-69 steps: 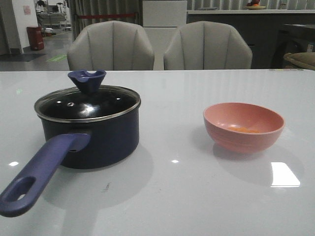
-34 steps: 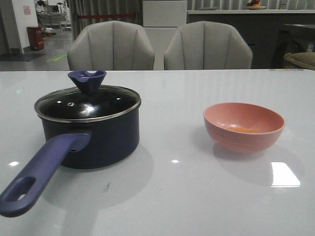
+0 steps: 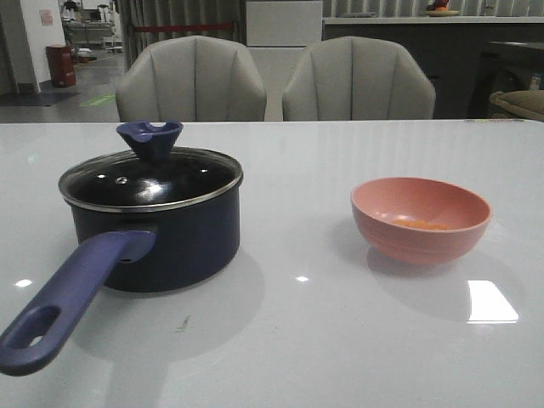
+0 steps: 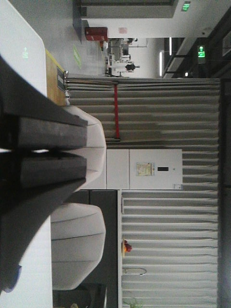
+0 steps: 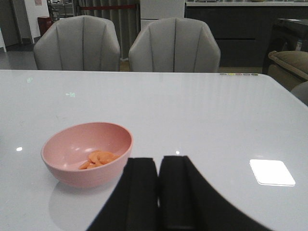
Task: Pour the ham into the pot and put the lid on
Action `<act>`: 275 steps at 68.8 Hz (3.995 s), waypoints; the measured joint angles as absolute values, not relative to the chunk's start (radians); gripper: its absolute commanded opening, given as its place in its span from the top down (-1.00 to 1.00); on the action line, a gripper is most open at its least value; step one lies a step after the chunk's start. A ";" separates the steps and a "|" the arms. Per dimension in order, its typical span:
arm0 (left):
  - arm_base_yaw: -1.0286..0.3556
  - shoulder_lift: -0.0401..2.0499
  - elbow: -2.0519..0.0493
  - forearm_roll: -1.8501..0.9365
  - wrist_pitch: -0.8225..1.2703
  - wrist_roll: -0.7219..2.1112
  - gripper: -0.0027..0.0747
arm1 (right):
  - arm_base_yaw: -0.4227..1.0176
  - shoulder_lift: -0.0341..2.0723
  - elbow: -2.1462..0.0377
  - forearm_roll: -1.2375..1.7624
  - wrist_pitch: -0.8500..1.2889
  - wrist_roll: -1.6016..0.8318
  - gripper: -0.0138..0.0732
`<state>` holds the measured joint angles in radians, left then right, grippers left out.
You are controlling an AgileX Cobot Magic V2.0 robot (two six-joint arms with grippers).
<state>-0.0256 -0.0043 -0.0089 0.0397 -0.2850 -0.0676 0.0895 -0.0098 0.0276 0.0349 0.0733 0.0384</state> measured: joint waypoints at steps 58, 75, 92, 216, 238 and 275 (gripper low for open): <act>-0.026 0.365 -0.462 0.000 0.450 -0.068 0.58 | 0.090 -0.010 0.028 0.035 0.073 0.038 0.35; -0.026 0.374 -0.462 0.008 0.457 -0.068 -0.22 | 0.090 -0.010 0.028 0.035 0.073 0.038 0.35; -0.026 0.374 -0.462 0.012 0.461 -0.068 -0.44 | 0.090 -0.010 0.028 0.035 0.073 0.038 0.35; -0.455 1.668 -1.457 0.055 0.898 -0.277 -0.72 | 0.090 -0.010 0.028 0.035 0.073 0.038 0.35; -0.459 1.796 -1.568 0.081 0.991 -0.320 -0.72 | 0.090 -0.010 0.028 0.035 0.073 0.038 0.35; -0.459 1.885 -1.628 0.081 1.043 -0.324 -0.61 | 0.090 -0.010 0.028 0.035 0.073 0.038 0.35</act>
<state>-0.4592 1.8849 -1.6276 0.0813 1.0429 -0.3239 0.0895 -0.0098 0.0276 0.0349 0.0733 0.0384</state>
